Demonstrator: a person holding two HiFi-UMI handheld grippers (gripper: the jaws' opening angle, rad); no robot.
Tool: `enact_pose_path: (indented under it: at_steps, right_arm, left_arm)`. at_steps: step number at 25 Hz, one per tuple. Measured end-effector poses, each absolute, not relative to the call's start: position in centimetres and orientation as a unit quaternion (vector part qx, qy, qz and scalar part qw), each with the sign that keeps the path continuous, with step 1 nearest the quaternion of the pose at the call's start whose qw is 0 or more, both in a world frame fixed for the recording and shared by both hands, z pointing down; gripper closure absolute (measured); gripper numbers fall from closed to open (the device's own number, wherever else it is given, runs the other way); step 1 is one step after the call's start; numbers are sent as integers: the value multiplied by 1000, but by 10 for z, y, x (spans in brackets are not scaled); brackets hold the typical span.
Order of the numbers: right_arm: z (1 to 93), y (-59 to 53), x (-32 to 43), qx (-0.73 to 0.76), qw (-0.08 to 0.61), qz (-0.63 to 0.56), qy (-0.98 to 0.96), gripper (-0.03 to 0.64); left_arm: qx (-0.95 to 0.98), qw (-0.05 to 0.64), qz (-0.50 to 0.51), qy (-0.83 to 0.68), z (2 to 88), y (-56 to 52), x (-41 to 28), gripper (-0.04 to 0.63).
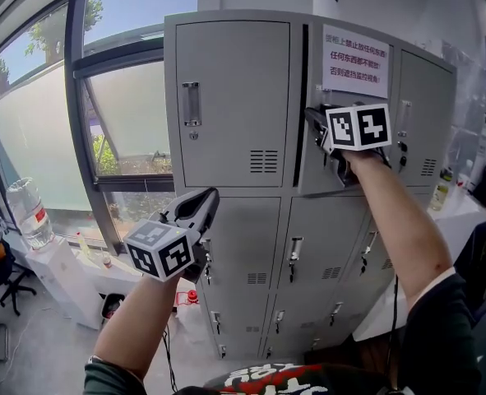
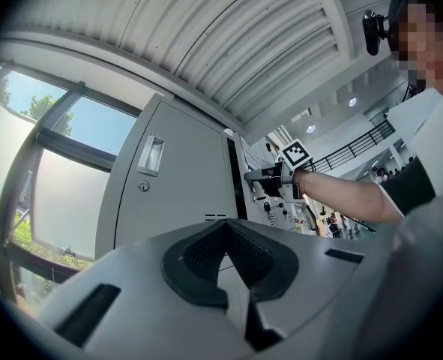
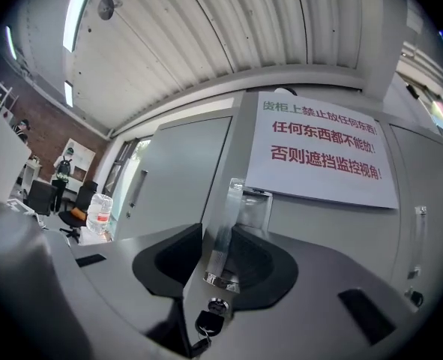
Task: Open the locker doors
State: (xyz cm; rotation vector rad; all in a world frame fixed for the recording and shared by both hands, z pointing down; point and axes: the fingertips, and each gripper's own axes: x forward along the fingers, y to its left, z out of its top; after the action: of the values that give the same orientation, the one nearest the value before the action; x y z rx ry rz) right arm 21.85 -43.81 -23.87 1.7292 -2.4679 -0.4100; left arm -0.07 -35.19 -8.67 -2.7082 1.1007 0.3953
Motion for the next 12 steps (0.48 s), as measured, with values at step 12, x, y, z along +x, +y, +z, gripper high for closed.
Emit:
enact_pose_path:
  at_steps: [12]
  right_arm:
    - [-236,-398,230,572,33,-112,-812,486]
  left_arm:
    - [-917,86,131,367,-77,-346,-21,591]
